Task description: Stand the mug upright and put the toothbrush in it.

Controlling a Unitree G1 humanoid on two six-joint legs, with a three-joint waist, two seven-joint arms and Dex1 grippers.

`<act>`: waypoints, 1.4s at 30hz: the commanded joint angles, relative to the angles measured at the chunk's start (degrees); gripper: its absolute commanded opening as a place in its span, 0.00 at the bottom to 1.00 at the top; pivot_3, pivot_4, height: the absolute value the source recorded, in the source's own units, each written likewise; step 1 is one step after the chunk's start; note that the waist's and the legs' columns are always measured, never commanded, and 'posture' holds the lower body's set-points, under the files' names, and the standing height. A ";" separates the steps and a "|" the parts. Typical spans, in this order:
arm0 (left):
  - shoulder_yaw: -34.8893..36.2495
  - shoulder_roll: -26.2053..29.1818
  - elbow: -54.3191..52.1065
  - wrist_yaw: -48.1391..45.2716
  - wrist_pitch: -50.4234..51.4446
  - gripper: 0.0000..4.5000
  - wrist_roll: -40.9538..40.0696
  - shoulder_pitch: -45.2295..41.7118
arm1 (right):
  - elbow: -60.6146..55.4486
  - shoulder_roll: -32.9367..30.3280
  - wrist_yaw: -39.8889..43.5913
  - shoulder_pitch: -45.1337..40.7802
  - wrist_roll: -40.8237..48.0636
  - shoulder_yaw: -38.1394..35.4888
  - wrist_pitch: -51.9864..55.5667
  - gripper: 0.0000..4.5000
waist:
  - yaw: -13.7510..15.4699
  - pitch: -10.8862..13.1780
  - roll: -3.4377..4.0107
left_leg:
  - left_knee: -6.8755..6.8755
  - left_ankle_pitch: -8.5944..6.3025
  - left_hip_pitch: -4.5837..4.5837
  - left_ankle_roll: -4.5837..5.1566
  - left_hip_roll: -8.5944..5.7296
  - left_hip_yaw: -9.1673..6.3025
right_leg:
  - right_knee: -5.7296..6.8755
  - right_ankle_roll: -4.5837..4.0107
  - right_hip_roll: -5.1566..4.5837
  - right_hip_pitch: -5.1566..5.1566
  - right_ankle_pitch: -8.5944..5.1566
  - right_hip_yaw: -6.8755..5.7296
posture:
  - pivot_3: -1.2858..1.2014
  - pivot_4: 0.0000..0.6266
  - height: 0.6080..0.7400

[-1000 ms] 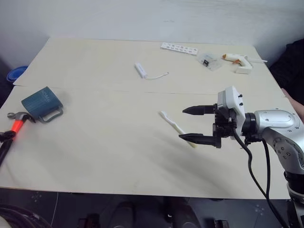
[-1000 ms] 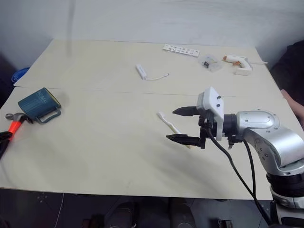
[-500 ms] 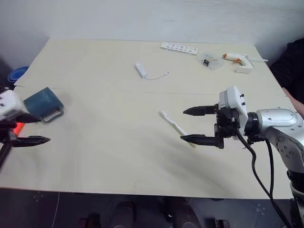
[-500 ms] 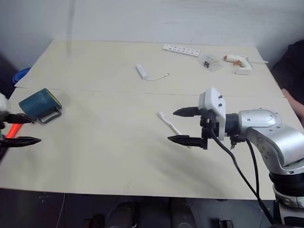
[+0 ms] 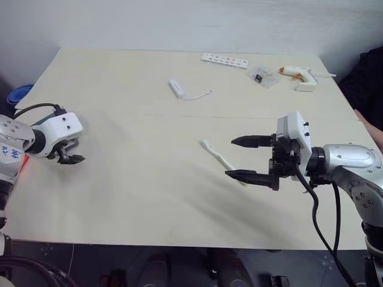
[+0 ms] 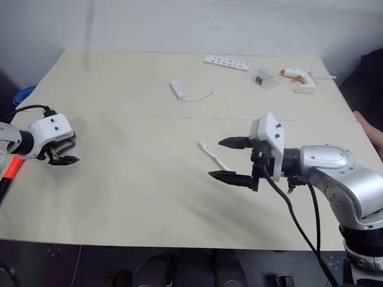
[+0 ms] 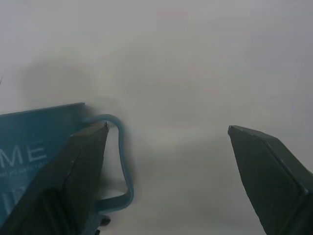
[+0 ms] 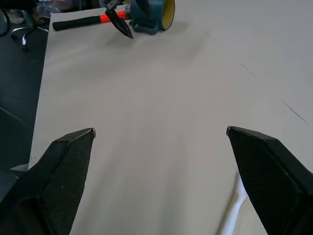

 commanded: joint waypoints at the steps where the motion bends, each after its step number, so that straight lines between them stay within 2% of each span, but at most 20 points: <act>1: -0.64 0.46 2.31 0.05 1.02 0.93 2.82 -2.42 | -2.38 -0.18 -1.17 0.55 1.18 -2.09 -0.41 1.00 | 0.08 0.00 0.00 | 0.02 0.00 0.00 0.00 0.00 -0.01 | 0.00 0.00 0.00 0.00 0.00 0.00 | 0.52 0.24 1.00; 8: -1.20 -0.02 4.51 0.20 1.35 0.93 5.21 -3.37 | -2.64 -0.12 -2.65 0.94 1.63 -2.28 -0.79 1.00 | 0.07 0.00 0.00 | 0.27 0.00 -0.03 0.00 0.00 -0.02 | -0.01 0.02 -0.02 0.01 0.01 0.01 | 0.52 0.24 1.00; 13: -2.25 -3.35 8.83 0.25 1.93 0.93 5.92 -6.17 | -2.56 -0.18 -2.65 0.83 1.51 -1.82 -1.09 1.00 | 0.23 0.00 -0.01 | 0.35 0.00 -0.03 0.01 -0.02 -0.04 | 0.00 0.03 -0.02 0.04 0.01 0.01 | 0.52 0.24 1.00; 16: -4.02 -5.86 15.22 1.96 0.39 0.93 8.09 -8.35 | -1.69 -0.08 -2.38 -0.28 1.21 -1.48 -1.36 1.00 | 0.23 0.00 -0.01 | 0.37 -0.01 -0.03 0.01 -0.03 -0.04 | 0.00 0.05 -0.03 0.07 0.02 0.00 | 0.52 0.24 1.00; 20: -4.88 -8.00 22.19 2.54 -0.73 0.74 9.20 -11.10 | -1.52 -0.01 -2.26 -0.60 1.01 -1.24 -1.51 1.00 | 0.24 -0.02 -0.01 | 0.38 -0.01 0.04 0.01 -0.05 -0.05 | 0.03 0.05 -0.03 0.12 0.02 0.00 | 0.52 0.24 1.00; 31: -4.85 -9.04 31.57 3.38 -2.02 0.03 10.04 -15.58 | -2.28 0.02 -2.90 0.36 1.30 -1.95 -1.46 1.00 | 0.04 -0.03 0.02 | 0.38 -0.01 0.21 0.01 -0.03 -0.05 | 0.07 0.04 -0.02 0.27 0.02 0.00 | 0.52 0.24 1.00; 35: -2.42 -9.95 29.58 1.21 -1.08 0.01 7.01 -16.39 | -2.28 -0.24 -2.73 0.46 1.51 -2.19 -1.33 1.00 | -0.14 -0.03 0.02 | 0.37 -0.04 0.20 0.06 -0.02 -0.02 | 0.05 0.05 -0.02 0.26 0.02 0.02 | 0.52 0.24 1.00; 40: 6.41 -12.67 16.50 -4.22 5.58 0.01 -4.02 -14.12 | -1.78 -1.18 -1.97 0.24 2.15 -2.88 -0.69 1.00 | 0.60 -0.03 0.01 | 0.40 -0.04 0.12 0.07 -0.02 -0.07 | 0.02 0.07 -0.09 0.27 0.04 -0.02 | 0.52 0.24 1.00; 42: 12.48 -14.16 5.76 -5.93 8.73 0.01 -11.51 -10.74 | -1.60 -1.52 -1.88 0.10 2.30 -3.01 -0.37 1.00 | 0.83 -0.03 0.02 | 0.47 -0.04 0.04 0.07 0.01 -0.11 | 0.03 0.14 -0.12 0.27 0.08 -0.02 | 0.52 0.24 1.00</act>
